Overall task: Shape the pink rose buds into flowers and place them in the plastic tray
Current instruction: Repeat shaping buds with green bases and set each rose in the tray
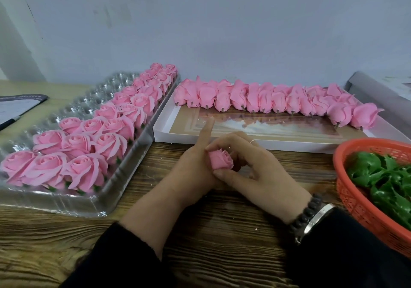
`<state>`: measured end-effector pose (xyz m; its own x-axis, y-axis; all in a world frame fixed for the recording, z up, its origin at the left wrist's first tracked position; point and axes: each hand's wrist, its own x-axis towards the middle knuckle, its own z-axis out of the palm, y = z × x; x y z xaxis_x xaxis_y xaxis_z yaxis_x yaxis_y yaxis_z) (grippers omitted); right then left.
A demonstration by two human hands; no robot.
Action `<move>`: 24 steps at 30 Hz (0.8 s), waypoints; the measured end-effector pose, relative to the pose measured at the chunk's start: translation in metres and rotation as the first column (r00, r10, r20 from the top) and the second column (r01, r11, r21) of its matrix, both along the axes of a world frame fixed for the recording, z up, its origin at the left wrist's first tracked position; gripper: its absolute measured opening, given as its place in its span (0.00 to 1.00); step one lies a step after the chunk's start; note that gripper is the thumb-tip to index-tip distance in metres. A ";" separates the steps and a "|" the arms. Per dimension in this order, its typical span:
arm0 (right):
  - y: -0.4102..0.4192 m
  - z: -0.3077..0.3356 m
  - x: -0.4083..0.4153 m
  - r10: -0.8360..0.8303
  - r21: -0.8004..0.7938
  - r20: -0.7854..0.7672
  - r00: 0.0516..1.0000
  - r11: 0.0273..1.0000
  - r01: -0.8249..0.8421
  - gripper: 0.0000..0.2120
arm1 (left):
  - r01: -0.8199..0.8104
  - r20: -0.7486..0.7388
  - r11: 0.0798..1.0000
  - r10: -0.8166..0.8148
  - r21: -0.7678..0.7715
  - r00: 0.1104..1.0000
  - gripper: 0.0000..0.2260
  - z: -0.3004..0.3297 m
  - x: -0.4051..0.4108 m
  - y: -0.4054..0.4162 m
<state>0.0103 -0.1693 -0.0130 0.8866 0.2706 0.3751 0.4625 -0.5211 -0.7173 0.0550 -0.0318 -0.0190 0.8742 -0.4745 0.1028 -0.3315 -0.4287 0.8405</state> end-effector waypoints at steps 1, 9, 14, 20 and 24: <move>0.000 -0.001 0.001 -0.004 0.011 -0.006 1.000 1.000 0.004 0.16 | -0.001 -0.017 1.000 0.001 -0.024 1.000 0.51 -0.001 0.001 0.001; -0.002 -0.004 0.003 0.026 0.270 -0.142 0.990 0.963 0.013 0.08 | 0.002 -0.036 1.000 -0.003 -0.028 0.999 0.49 -0.001 0.001 0.002; 0.001 -0.007 0.007 0.069 0.443 -0.226 0.972 0.896 0.039 0.08 | -0.030 -0.081 0.997 0.024 -0.073 0.996 0.50 -0.001 0.001 0.001; -0.007 -0.011 0.011 -0.097 0.535 -0.235 0.967 0.818 0.212 0.09 | -0.080 -0.141 0.990 0.095 0.112 0.985 0.43 0.018 0.000 0.018; -0.009 -0.012 0.017 -0.152 0.521 -0.210 0.966 0.818 0.242 0.08 | -0.293 0.277 0.953 0.304 -0.080 0.912 0.12 0.038 -0.015 -0.003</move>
